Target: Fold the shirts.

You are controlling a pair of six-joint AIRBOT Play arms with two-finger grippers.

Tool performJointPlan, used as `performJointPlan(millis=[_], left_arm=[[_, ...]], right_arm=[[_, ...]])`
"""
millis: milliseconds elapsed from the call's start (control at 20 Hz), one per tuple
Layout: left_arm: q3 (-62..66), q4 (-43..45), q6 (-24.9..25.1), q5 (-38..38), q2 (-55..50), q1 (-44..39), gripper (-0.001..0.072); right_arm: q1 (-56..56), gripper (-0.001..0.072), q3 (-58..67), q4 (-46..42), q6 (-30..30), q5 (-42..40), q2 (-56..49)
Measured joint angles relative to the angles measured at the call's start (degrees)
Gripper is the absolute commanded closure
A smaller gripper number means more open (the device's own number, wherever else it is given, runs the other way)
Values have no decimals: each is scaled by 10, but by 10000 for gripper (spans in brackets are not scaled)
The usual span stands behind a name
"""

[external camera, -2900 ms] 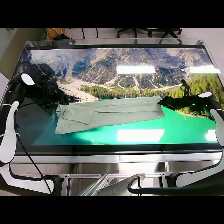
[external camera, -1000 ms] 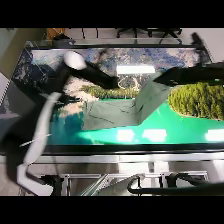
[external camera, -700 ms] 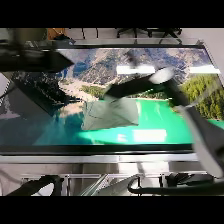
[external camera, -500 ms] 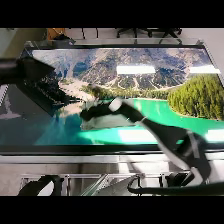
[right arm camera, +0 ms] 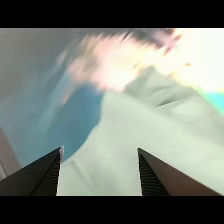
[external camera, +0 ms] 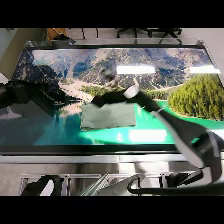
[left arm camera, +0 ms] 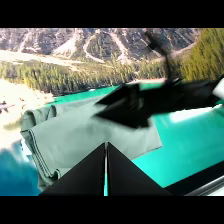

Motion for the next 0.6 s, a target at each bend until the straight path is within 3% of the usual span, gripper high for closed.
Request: performJointPlan(millis=[300,600], left_arm=[[-8,0,4,-17,28,27,689],[-9,2,4,-31,33,32,689]], right_arm=[[-218,172,-40,-106,101,181,60],[-265,172,-139,-112,112,209,37]])
